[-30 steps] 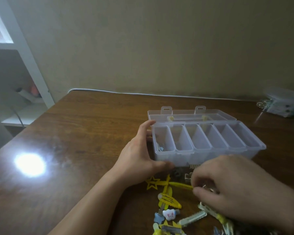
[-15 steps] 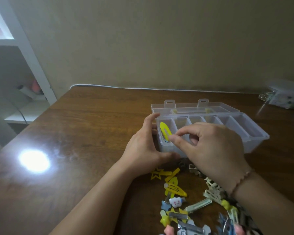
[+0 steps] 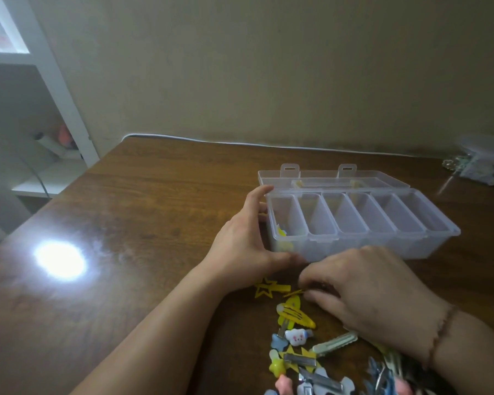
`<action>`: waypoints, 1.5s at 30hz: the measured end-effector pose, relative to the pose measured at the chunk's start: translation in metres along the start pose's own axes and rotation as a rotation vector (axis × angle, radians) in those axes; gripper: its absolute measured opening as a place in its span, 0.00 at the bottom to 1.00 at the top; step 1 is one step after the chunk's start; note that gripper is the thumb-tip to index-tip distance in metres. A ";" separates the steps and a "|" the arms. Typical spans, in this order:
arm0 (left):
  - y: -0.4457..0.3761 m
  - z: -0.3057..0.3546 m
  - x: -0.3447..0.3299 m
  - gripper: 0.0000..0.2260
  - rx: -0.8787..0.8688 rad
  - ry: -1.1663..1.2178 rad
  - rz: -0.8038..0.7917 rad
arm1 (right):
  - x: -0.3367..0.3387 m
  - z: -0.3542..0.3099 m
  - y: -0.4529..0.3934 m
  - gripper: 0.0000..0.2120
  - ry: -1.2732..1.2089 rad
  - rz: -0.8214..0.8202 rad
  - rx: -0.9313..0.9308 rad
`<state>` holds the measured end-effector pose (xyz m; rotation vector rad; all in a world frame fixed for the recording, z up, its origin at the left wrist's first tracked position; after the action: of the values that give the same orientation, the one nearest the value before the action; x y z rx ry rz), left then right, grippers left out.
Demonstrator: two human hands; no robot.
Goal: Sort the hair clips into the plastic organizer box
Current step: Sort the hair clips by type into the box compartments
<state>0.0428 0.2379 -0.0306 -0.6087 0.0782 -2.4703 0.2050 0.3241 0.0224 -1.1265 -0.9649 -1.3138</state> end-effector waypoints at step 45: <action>0.001 0.003 -0.001 0.51 0.021 -0.016 0.015 | -0.006 0.009 0.005 0.15 -0.192 0.193 0.250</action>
<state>0.0454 0.2382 -0.0282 -0.6165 0.0498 -2.4488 0.2100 0.3344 0.0180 -1.1338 -1.0977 -0.9146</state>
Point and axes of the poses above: each hand's wrist, its own y-axis away from the middle knuckle, its own x-axis out of the back of the hand, z = x × y, the point moved 2 cm from there along -y, towards the middle knuckle, and after that the axes turned 13 degrees about y, right-handed, at the moved point
